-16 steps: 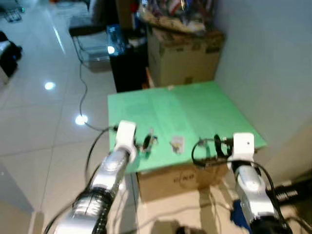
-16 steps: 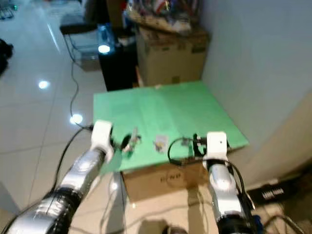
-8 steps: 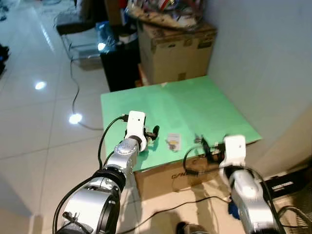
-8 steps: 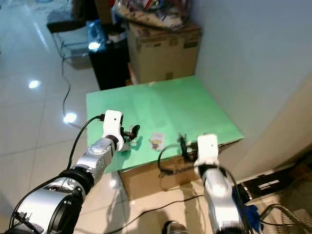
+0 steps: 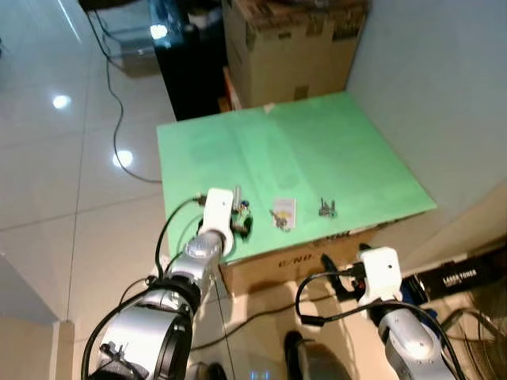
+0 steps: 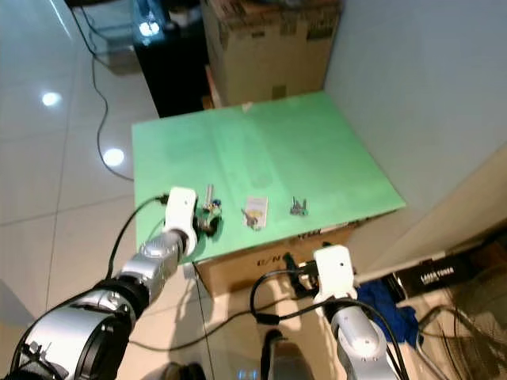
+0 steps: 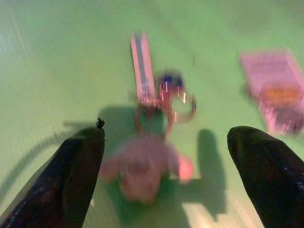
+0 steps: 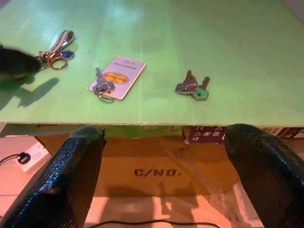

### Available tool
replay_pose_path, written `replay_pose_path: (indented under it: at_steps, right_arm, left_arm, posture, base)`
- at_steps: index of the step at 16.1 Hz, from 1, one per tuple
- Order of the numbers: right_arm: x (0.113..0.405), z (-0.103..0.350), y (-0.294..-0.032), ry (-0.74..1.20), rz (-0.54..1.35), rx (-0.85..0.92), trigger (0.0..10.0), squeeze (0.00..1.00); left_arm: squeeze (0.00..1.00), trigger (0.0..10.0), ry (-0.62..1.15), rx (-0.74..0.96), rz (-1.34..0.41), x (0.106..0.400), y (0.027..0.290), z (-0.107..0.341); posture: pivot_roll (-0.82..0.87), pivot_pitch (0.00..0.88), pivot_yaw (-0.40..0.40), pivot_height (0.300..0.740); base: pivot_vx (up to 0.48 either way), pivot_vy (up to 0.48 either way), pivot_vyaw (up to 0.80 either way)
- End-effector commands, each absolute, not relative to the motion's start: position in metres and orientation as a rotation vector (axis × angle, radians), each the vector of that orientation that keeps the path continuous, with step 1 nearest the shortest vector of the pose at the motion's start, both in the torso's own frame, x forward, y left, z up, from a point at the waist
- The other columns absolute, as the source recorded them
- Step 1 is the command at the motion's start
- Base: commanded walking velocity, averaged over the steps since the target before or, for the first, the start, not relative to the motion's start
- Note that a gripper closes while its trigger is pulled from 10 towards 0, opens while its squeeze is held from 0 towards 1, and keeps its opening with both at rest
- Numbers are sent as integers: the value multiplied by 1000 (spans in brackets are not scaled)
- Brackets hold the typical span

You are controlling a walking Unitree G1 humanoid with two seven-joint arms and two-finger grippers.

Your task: Hang keys on a hook

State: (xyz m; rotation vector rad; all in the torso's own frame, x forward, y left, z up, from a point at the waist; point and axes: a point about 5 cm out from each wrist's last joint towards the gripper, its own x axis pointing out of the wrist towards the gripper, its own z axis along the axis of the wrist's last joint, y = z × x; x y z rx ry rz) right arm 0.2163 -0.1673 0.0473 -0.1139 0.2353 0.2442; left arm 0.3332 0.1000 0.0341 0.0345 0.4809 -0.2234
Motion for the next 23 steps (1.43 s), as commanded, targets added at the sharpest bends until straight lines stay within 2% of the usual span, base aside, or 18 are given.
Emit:
replay_pose_path:
  at_steps: [1,4,6,7,8,14,23]
  right_arm:
    - [215,50,-168,245,250,-121,10000,0]
    - [217,53,-168,251,268,-129,10000,0]
    - [218,56,-166,256,293,-138,10000,0]
    - [218,57,-166,256,299,-141,10000,0]
    - [218,58,-166,260,305,-145,10000,0]
    - [221,59,-167,274,309,-136,10000,0]
    - [235,61,-177,282,227,-57,10000,0]
  left_arm:
    - [0,10000,527,57,-212,327,105,25]
    - [0,10000,551,73,-217,323,104,20]
    - [0,10000,565,48,-238,319,92,17]
    - [0,1647,565,42,-238,318,90,17]
    - [0,0,563,39,-241,317,87,16]
    - [0,0,546,26,-200,318,93,17]
    - [0,0,558,147,-291,312,88,11]
  posture:
    - [-310,250,56,740]
    - [-318,235,46,740]
    - [-328,221,30,740]
    - [-333,216,22,740]
    - [-334,214,18,740]
    - [-334,205,5,740]
    - [-374,169,22,740]
  base:
    - [0,0,0]
    - [0,0,0]
    - [0,0,0]
    - [0,0,0]
    - [0,0,0]
    - [0,0,0]
    - [0,0,0]
